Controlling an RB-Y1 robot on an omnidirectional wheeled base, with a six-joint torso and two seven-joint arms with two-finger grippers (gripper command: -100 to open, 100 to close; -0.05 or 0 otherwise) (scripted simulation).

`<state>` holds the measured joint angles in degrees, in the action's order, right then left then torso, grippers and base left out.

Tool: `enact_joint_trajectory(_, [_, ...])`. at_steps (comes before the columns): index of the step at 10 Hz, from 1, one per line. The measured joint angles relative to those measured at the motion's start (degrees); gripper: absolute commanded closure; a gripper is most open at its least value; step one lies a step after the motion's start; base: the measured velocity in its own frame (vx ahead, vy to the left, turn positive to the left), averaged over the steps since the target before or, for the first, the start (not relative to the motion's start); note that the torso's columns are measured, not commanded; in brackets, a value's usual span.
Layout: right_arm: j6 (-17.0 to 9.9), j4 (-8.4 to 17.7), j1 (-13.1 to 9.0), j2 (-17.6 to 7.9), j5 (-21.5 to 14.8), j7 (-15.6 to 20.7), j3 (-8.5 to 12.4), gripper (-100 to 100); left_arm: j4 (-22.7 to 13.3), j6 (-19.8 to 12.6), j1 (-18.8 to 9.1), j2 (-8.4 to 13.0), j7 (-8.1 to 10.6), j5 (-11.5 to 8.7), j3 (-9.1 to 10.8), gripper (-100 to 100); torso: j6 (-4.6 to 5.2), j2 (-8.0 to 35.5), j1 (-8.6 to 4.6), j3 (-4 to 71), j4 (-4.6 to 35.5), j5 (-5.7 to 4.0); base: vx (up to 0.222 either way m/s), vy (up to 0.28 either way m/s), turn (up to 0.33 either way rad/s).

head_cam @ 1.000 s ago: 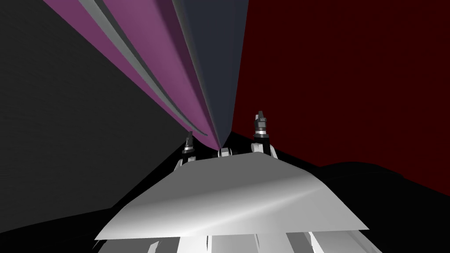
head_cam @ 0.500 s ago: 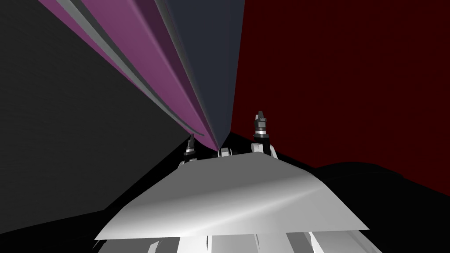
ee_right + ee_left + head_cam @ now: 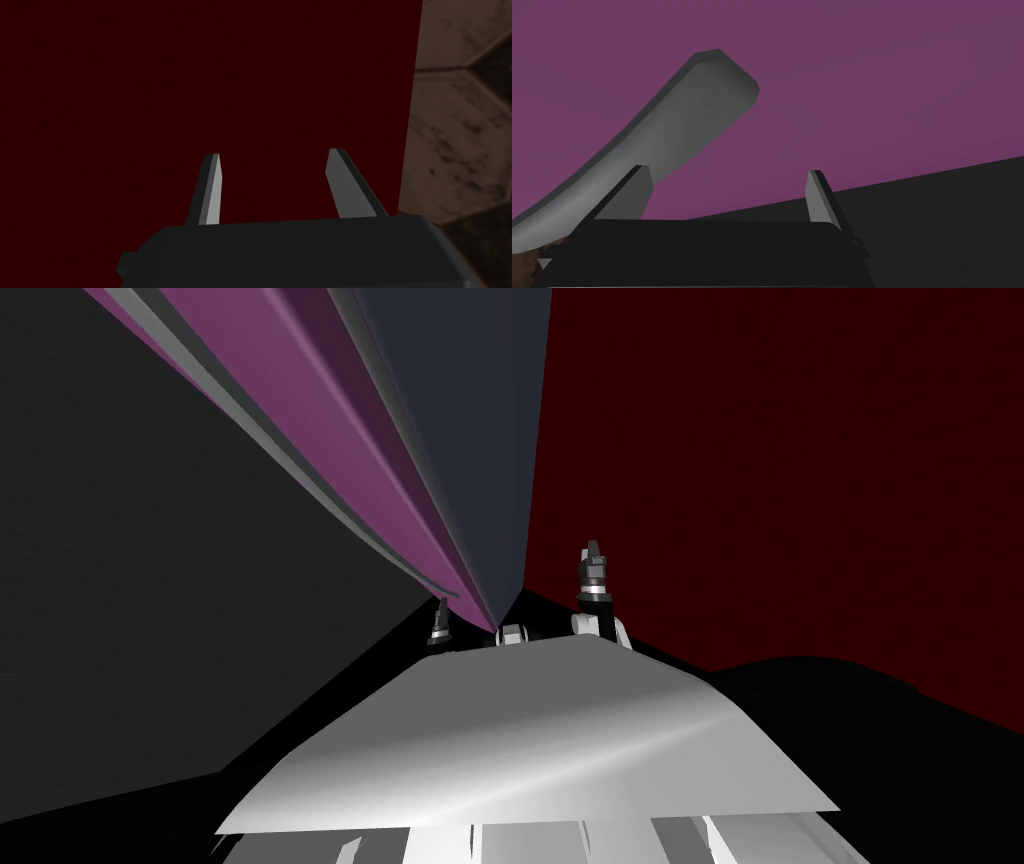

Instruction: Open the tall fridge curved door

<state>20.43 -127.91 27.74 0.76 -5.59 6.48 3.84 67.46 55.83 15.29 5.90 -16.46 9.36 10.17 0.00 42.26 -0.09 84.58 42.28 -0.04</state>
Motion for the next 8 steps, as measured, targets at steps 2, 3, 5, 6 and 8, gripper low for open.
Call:
enact_joint_trajectory(2, [0.0,0.0,0.0,0.0,0.0,0.0,0.0,0,-2.4,1.0,-0.6,-2.8,-0.42,0.3,0.44,-100,-0.01,0.0,0.16,0.0,0.0,0.05,0.000,-0.055,0.016])
enact_joint_trajectory(3, [0.0,0.0,0.0,0.0,0.0,0.0,0.0,0,-3.3,1.7,-0.7,-4.5,-0.64,0.5,0.55,-100,0.00,0.0,0.24,0.0,0.0,0.07,-0.003,-0.022,0.010])
enact_joint_trajectory(5, [0.0,0.0,0.0,0.0,0.0,0.0,0.0,0,-3.6,2.0,-0.5,-7.8,-1.06,0.8,0.51,-100,-0.01,0.0,0.17,0.0,0.0,0.06,-0.001,-0.009,0.002])
enact_joint_trajectory(6, [0.0,0.0,0.0,0.0,0.0,0.0,0.0,0,-3.5,2.0,-0.5,-7.9,-1.06,0.8,0.50,-100,-0.01,0.0,0.15,0.0,0.0,0.05,0.002,-0.008,0.016])
enact_joint_trajectory(8, [0.0,0.0,0.0,0.0,0.0,0.0,0.0,0,-2.6,-0.2,-1.9,-7.4,-0.82,0.7,0.59,-100,0.00,0.0,0.07,0.0,0.0,0.03,0.006,-0.013,0.012])
